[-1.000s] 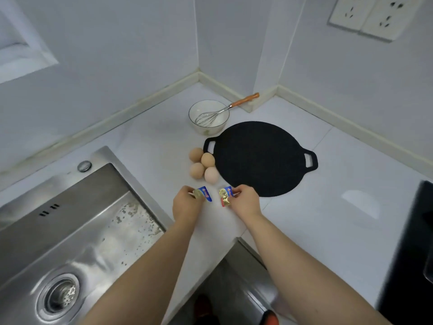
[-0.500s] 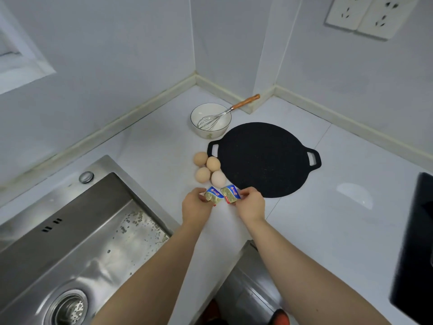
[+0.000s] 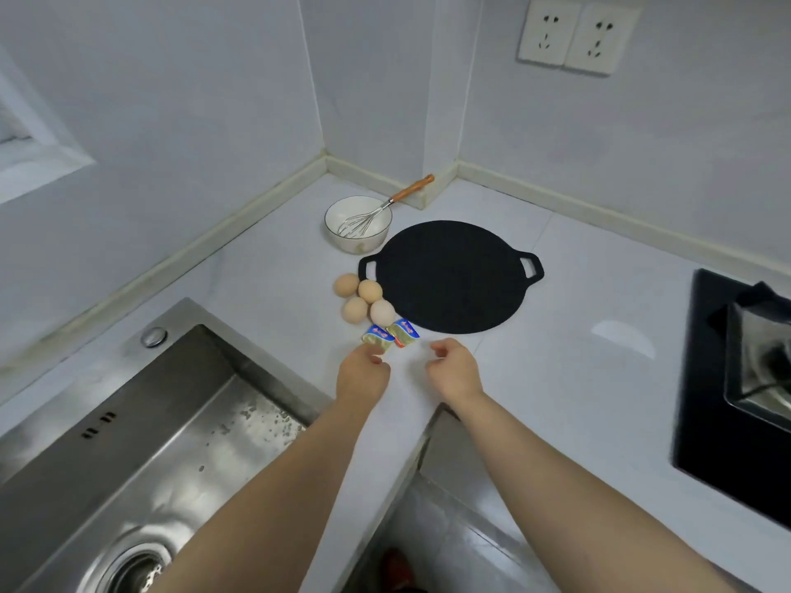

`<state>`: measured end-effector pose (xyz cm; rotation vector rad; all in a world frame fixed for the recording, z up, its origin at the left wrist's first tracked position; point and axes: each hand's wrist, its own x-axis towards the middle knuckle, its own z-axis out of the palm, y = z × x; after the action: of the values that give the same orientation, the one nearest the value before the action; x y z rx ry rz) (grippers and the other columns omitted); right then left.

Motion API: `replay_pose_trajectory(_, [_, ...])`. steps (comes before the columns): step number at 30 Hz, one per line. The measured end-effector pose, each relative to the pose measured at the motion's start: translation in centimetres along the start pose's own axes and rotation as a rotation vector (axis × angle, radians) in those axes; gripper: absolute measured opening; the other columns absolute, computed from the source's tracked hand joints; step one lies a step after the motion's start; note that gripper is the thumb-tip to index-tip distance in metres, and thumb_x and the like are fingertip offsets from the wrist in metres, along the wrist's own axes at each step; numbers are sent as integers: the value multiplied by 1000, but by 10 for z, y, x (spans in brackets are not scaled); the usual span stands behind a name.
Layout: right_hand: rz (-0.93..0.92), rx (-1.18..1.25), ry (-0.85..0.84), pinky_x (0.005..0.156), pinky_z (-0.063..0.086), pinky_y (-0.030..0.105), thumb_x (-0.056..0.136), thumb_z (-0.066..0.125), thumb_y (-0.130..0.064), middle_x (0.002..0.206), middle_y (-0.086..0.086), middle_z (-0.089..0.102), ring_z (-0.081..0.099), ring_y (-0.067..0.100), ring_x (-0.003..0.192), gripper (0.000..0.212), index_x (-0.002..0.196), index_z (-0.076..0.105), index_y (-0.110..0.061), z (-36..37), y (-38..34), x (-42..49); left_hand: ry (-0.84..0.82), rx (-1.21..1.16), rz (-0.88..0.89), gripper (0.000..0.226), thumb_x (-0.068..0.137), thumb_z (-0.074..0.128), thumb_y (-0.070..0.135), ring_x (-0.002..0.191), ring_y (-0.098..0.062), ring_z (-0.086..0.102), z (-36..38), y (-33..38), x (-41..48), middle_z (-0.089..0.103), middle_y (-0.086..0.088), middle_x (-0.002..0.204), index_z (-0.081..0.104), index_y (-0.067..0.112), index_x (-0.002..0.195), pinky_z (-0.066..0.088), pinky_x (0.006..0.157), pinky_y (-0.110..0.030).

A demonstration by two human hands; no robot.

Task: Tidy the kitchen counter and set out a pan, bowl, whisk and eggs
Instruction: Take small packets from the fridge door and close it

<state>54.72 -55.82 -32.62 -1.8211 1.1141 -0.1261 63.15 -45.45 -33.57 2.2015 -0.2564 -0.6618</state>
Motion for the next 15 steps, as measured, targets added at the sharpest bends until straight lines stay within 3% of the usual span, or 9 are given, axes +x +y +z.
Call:
replay_pose_trajectory(4, [-25, -4, 46, 84, 36, 16, 85, 47, 0, 127, 8, 58, 55, 23, 115, 41, 125, 54, -7, -25, 13, -30, -72, -46, 116, 28, 85, 48, 0, 105, -28, 61, 14, 10, -31, 66, -10, 112, 65, 15, 102, 48, 94, -39])
replay_pose_trajectory(9, [-57, -13, 145, 91, 35, 19, 87, 45, -1, 133, 8, 53, 51, 23, 121, 42, 128, 52, -7, -70, 43, -84, -169, -116, 237, 27, 85, 47, 1, 95, -27, 64, 36, 28, -89, 65, -8, 101, 63, 18, 99, 50, 86, -37])
replay_pose_trajectory(15, [-49, -7, 321, 80, 37, 20, 86, 50, -4, 130, 9, 54, 56, 21, 108, 41, 126, 53, -8, -128, 105, -188, -320, -128, 430, 27, 86, 47, 4, 92, -23, 67, 78, 31, -197, 64, -1, 98, 64, 22, 97, 52, 81, -32])
